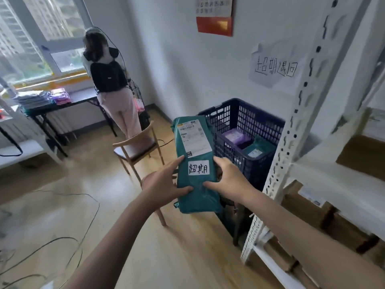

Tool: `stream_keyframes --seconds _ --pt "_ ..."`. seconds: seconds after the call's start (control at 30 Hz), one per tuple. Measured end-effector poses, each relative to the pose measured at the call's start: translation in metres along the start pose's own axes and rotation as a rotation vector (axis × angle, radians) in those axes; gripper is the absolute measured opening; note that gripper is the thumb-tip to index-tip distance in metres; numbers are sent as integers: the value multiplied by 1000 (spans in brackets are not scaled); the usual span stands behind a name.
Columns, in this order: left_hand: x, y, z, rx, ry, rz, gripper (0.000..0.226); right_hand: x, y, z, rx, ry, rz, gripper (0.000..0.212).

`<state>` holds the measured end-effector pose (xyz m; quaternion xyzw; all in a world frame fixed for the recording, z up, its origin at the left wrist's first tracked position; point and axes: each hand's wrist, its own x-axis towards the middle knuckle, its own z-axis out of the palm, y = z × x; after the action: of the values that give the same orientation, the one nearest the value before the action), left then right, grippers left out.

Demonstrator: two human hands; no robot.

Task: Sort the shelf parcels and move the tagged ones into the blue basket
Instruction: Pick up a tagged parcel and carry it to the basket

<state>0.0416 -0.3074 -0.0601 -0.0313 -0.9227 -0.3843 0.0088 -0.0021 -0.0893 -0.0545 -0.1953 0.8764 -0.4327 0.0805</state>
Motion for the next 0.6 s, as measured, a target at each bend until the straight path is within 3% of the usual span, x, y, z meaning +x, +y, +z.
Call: stream_keyframes --seconds 0.17,0.33,0.6 --pt "124 -41 -13 -28 -100 45 97 109 21 2 -50 82 84 75" --pt "269 -77 -13 48 -195 232 100 207 53 -10 -67 228 218 76" --pt "449 -79 27 60 -446 439 101 307 109 -40 -26 428 520 72"
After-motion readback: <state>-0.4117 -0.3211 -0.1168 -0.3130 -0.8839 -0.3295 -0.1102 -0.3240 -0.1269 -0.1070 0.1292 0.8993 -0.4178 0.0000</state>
